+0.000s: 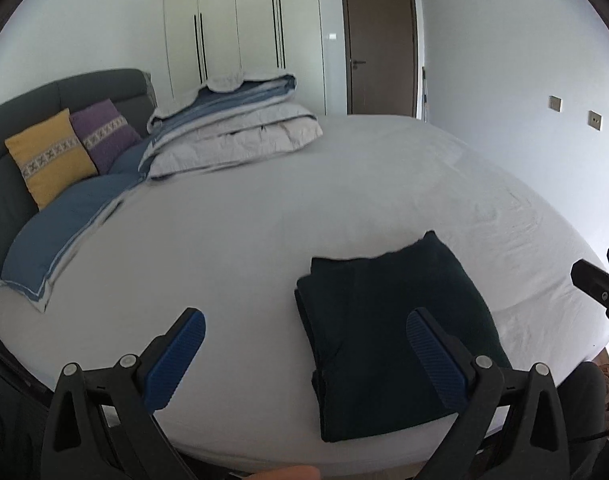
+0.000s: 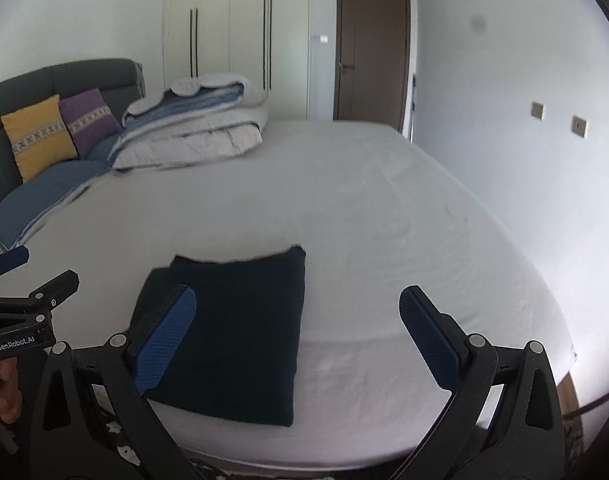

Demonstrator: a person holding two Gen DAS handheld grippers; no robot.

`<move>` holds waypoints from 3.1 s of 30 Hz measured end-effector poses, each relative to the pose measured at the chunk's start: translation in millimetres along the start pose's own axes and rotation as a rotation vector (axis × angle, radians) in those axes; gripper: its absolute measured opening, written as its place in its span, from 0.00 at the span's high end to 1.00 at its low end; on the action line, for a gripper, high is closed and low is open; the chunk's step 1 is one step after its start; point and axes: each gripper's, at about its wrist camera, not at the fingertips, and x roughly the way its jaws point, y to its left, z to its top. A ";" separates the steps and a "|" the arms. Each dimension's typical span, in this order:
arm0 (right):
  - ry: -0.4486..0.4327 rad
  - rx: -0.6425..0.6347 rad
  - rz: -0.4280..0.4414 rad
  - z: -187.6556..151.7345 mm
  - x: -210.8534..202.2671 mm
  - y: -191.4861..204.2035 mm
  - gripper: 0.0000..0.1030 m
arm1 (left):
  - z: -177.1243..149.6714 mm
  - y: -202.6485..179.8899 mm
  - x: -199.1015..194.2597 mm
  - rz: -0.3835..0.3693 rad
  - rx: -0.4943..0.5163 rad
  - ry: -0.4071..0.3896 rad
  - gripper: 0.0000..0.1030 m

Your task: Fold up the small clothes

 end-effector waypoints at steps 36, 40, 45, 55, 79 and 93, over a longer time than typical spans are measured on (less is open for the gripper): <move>0.178 0.029 -0.047 -11.4 70.5 17.2 0.00 | -21.7 5.6 41.7 0.004 -0.045 0.150 0.00; 0.182 0.029 -0.046 -12.1 72.5 18.4 0.00 | -21.8 5.6 41.8 0.003 -0.044 0.150 0.00; 0.182 0.029 -0.046 -12.6 73.7 21.1 0.00 | -23.1 4.5 41.7 0.000 -0.043 0.150 0.00; 0.179 0.024 -0.045 -13.3 72.6 27.4 0.00 | -23.3 4.2 41.0 -0.002 -0.045 0.148 0.00; 0.180 0.023 -0.044 -13.7 71.8 29.7 0.00 | -21.5 3.4 39.3 -0.005 -0.041 0.146 0.00; 0.180 0.023 -0.044 -14.1 70.8 32.0 0.00 | -21.1 2.8 39.3 -0.008 -0.039 0.148 0.00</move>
